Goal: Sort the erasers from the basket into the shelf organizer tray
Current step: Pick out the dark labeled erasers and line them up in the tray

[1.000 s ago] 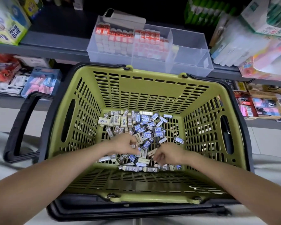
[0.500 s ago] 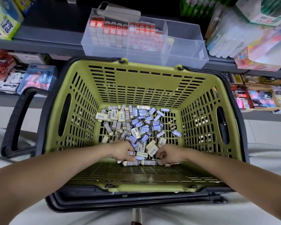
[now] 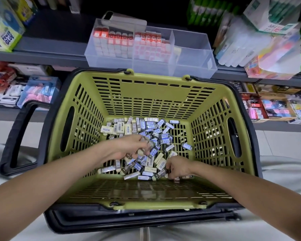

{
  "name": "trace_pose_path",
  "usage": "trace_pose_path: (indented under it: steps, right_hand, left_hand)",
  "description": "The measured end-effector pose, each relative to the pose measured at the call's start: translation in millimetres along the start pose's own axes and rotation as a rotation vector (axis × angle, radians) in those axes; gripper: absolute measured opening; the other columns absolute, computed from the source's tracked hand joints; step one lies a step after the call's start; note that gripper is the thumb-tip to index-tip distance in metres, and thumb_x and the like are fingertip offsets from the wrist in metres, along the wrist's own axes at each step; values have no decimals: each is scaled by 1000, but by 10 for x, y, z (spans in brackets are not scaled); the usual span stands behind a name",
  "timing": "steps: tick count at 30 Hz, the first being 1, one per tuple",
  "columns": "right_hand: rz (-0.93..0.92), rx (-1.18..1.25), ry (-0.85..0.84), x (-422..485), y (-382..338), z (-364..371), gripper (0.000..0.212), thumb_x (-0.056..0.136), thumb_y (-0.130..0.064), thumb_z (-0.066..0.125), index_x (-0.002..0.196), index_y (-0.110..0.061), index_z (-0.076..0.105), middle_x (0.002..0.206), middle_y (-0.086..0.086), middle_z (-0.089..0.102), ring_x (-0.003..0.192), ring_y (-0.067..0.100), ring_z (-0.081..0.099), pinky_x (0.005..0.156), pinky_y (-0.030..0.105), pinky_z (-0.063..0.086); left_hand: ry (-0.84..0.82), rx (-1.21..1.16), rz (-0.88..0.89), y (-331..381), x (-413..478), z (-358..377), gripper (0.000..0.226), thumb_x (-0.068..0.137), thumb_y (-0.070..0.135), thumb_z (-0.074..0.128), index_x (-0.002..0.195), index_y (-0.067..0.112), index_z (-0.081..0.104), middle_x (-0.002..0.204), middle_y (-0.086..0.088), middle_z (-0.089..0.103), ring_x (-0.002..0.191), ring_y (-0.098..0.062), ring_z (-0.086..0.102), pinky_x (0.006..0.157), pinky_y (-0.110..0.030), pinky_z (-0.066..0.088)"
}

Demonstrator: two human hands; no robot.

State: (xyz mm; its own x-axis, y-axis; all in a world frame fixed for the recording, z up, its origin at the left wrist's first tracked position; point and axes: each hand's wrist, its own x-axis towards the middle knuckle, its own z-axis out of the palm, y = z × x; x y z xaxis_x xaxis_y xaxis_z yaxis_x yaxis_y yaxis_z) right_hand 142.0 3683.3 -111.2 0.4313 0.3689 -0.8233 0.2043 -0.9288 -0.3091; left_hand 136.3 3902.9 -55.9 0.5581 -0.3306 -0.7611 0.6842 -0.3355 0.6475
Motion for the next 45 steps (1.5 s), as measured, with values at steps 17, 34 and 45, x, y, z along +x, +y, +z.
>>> trace_pose_path:
  steps: [17, 34, 45]
  right_hand:
    - [40, 231, -113, -132, -49, -264, 34, 82, -34, 68, 65, -9, 53, 58, -3, 44, 44, 6, 44, 44, 14, 38]
    - [-423, 923, 254, -756, -1007, -1055, 53, 75, 2, 72, 122, -6, 50, 93, 6, 64, 73, 11, 68, 68, 20, 56]
    - [-142, 428, 134, -394, -404, -677, 14, 84, -7, 65, 96, -12, 69, 95, 8, 72, 76, 14, 68, 64, 23, 57]
  left_hand:
    - [163, -721, 105, 232, -281, -146, 26, 71, 26, 75, 71, 14, 52, 54, 2, 50, 42, -10, 45, 39, -20, 41]
    - [-98, -853, 103, 299, -240, -56, 32, 69, 9, 72, 99, -2, 70, 86, -18, 70, 77, -29, 71, 59, -44, 59]
    - [-164, -1031, 116, 311, -235, -135, 23, 70, -12, 61, 90, -8, 73, 110, -36, 62, 98, -46, 65, 61, -36, 60]
